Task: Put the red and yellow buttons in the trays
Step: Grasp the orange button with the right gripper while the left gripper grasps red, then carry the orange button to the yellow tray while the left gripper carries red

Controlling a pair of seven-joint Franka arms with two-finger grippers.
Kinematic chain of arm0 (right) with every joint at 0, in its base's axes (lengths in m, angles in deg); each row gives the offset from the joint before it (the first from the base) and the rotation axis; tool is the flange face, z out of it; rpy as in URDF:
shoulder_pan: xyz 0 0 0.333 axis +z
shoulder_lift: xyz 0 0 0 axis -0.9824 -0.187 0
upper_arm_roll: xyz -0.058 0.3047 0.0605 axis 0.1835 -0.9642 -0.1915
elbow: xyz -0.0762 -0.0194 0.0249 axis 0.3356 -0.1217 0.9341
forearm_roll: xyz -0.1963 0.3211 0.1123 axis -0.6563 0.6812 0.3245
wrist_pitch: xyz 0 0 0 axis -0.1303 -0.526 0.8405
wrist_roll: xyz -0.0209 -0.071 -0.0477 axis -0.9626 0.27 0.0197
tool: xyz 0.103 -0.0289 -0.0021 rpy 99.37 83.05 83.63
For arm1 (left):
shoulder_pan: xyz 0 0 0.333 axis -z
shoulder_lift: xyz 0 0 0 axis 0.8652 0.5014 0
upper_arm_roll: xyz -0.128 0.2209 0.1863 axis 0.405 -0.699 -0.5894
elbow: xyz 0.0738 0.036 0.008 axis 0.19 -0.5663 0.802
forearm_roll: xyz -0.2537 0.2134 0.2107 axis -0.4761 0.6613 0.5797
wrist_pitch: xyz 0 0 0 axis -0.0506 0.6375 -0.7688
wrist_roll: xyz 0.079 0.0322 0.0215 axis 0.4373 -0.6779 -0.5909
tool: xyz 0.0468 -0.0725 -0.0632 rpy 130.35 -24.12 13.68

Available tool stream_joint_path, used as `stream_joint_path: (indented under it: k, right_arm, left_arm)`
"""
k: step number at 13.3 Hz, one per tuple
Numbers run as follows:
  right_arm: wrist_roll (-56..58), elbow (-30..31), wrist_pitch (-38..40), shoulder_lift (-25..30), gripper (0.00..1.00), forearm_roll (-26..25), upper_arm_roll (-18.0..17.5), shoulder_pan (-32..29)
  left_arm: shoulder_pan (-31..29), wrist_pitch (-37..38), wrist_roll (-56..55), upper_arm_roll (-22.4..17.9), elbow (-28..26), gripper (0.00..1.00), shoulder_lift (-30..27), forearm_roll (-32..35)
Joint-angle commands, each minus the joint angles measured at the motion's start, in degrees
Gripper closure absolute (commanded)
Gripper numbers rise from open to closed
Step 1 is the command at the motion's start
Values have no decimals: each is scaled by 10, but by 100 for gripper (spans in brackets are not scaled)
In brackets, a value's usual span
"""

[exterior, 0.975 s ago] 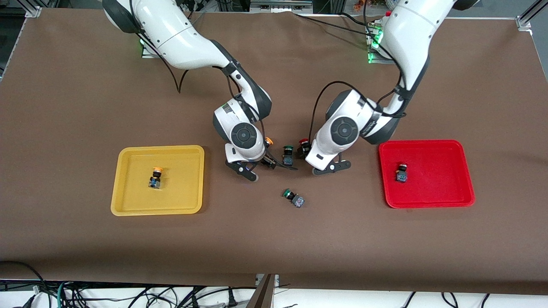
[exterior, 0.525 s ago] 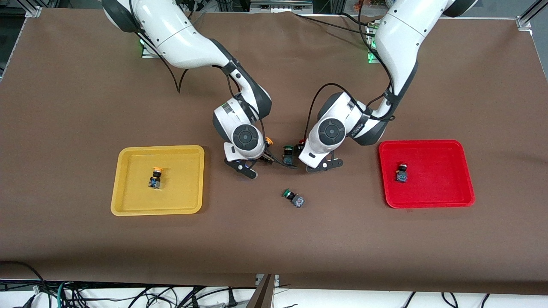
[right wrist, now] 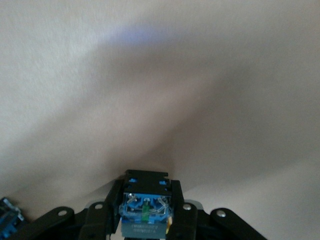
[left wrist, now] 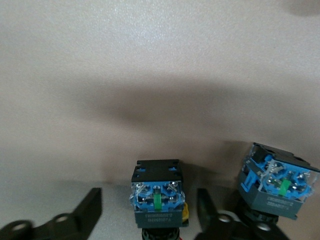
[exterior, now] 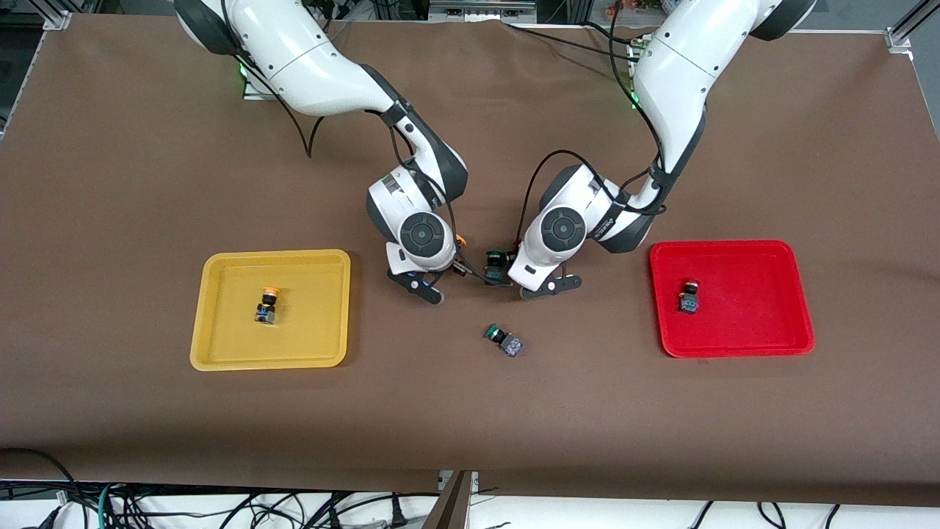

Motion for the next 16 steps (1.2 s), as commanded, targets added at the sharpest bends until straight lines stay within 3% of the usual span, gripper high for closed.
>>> stream_joint_path:
  k: [1, 5, 7, 10, 11, 12, 14, 16]
  right_arm:
    - [87, 13, 43, 46, 100, 9, -4, -60]
    - [347, 10, 126, 72, 100, -2, 1, -208]
    - [411, 18, 126, 69, 100, -7, 21, -235]
    - [440, 54, 95, 63, 100, -8, 33, -235]
    - [440, 54, 93, 61, 45, -8, 33, -235]
    - [442, 50, 94, 64, 0, -8, 33, -236]
    - [448, 38, 108, 84, 0, -8, 35, -238]
    - [458, 4, 175, 111, 0, -17, 42, -242]
  left_arm:
    - [8, -6, -24, -4, -1, 100, -1, 11]
    - [-14, 38, -18, -4, 4, 100, -36, 11]
    - [-42, 119, 0, -9, 9, 100, -78, 13]
    - [-106, 219, 124, -22, 10, 100, -130, 82]
    - [-134, 235, 184, -23, 10, 100, -135, 88]
    - [-171, 241, 248, -23, 10, 100, -135, 88]
    - [-235, 237, 373, -23, 9, 97, -130, 100]
    - [-273, 233, 452, -22, 9, 95, -122, 161]
